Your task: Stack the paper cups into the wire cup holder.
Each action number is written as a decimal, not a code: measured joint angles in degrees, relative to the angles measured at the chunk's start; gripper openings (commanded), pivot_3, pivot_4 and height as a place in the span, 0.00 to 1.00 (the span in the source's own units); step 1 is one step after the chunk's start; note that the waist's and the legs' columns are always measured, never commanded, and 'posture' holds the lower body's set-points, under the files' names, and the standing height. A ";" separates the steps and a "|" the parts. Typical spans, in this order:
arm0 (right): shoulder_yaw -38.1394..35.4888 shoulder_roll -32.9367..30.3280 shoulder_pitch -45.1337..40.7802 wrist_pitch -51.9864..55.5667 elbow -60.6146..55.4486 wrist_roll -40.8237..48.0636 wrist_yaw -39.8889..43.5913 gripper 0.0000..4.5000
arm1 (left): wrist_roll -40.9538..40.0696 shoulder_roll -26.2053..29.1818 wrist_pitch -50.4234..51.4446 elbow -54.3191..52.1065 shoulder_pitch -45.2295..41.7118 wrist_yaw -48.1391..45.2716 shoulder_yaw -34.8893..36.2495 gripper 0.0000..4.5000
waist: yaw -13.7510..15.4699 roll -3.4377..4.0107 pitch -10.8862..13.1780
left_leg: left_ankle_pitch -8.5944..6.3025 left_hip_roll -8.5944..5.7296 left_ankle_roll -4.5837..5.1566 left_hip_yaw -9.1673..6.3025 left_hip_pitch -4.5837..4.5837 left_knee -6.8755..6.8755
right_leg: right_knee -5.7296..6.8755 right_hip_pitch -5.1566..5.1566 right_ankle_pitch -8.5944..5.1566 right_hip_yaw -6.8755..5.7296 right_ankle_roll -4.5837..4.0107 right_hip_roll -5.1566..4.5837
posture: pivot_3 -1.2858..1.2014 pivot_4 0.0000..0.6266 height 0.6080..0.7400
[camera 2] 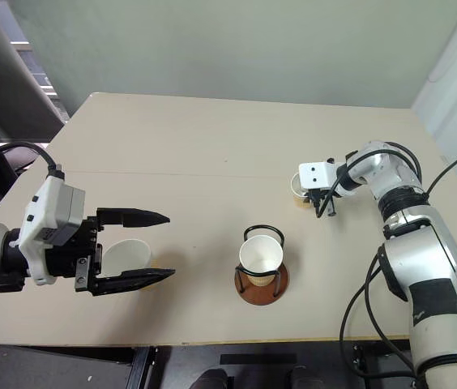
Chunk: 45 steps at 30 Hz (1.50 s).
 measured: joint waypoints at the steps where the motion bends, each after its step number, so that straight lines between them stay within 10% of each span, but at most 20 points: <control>1: -0.06 -0.16 0.00 0.00 0.00 0.05 0.57 0.01 | 0.02 0.04 0.00 0.00 0.00 0.00 0.00 1.00 | 0.01 0.00 0.00 | 0.00 0.00 0.00 0.00 0.00 0.00 | 0.00 0.00 0.00 0.00 0.00 0.00 | 0.52 0.24 1.00; 7: -4.82 -2.78 -0.16 1.68 -4.70 7.07 12.09 0.01 | 0.02 0.56 -0.01 0.04 0.85 -0.17 0.33 1.00 | 0.02 0.03 0.02 | 0.03 -0.01 -0.07 0.09 -0.02 -0.02 | -0.01 -0.02 -0.04 0.01 -0.07 0.03 | 0.52 0.24 1.00; 17: -1.98 -22.04 7.94 32.53 -57.82 48.84 19.23 0.01 | -3.07 0.74 -0.39 2.66 -0.95 -2.66 4.14 1.00 | 0.10 0.05 0.06 | 0.09 0.19 -0.28 0.11 0.14 0.03 | -0.57 0.36 -0.15 0.04 -0.24 0.35 | 0.52 0.24 1.00; 26: -1.93 -22.50 13.44 41.57 -70.67 55.34 19.25 0.01 | -16.37 -0.46 1.90 7.88 -2.80 -3.40 14.61 1.00 | -1.03 0.07 0.07 | 0.11 0.47 -0.30 0.23 0.41 0.08 | 0.02 0.32 -0.23 0.14 -0.38 0.75 | 0.52 0.24 1.00; 45: -0.72 -17.76 16.92 41.17 -74.64 50.15 19.26 0.01 | -13.80 -0.50 3.52 7.63 10.50 -6.58 26.08 1.00 | -1.49 0.05 0.06 | 0.02 0.55 -0.26 0.23 0.34 0.09 | -0.01 0.26 -0.23 0.66 -0.37 1.15 | 0.52 0.24 1.00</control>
